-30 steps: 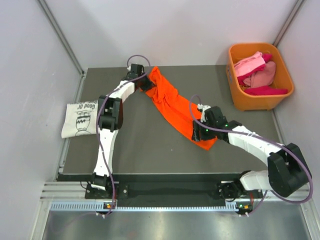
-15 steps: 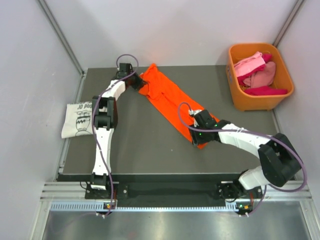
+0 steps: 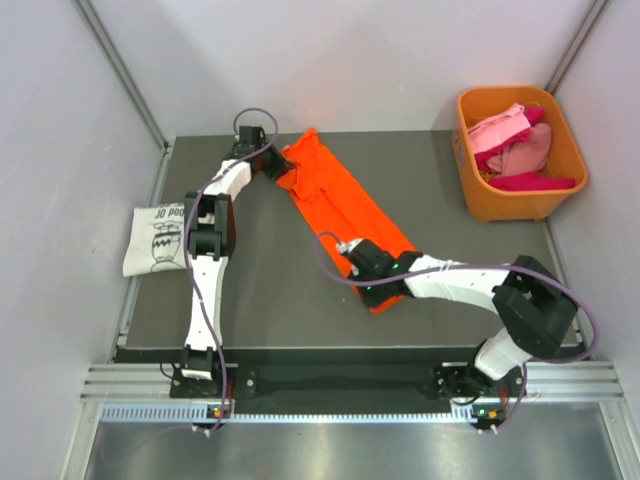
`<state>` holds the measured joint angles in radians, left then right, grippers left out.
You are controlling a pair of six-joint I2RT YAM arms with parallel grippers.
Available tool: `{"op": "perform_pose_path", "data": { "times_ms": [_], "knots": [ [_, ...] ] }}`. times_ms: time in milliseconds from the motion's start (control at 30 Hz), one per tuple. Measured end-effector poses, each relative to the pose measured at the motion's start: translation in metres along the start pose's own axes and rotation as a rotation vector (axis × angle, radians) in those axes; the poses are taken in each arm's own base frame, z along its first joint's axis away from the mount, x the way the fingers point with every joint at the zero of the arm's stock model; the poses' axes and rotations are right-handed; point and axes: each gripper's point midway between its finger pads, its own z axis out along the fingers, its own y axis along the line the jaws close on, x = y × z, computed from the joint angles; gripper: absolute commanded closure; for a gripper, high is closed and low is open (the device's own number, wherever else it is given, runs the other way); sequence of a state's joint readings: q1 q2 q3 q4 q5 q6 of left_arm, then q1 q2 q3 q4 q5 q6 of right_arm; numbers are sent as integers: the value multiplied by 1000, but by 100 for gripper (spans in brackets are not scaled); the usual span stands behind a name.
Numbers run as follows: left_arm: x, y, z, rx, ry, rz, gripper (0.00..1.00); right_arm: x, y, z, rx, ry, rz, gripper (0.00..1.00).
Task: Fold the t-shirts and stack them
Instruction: Fold the tshirt
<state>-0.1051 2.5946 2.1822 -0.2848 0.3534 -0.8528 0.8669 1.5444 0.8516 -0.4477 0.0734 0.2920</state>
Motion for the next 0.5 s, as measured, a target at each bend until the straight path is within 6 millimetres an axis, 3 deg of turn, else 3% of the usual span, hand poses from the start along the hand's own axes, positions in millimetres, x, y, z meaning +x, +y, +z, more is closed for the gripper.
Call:
{"op": "perform_pose_path", "data": {
  "times_ms": [133,167,233,267,300,400,500],
  "knots": [
    [2,-1,0,8,11,7,100,-11,83,-9,-171,-31,-71,98],
    [3,-1,-1,10,15,7,100,-18,108,-13,-223,-47,-86,87],
    [5,-1,-1,14,24,6,100,-32,159,-21,-328,-70,-111,75],
    [5,-1,0,16,24,6,100,-38,181,-26,-379,-82,-125,55],
    [5,-2,0,20,26,6,100,-43,207,-32,-439,-85,-134,50],
    [6,-2,0,40,31,15,95,-52,244,-50,-551,-102,-160,43],
    [10,-6,2,95,46,34,89,-64,237,-58,-576,-112,-133,43]
  ]
}}
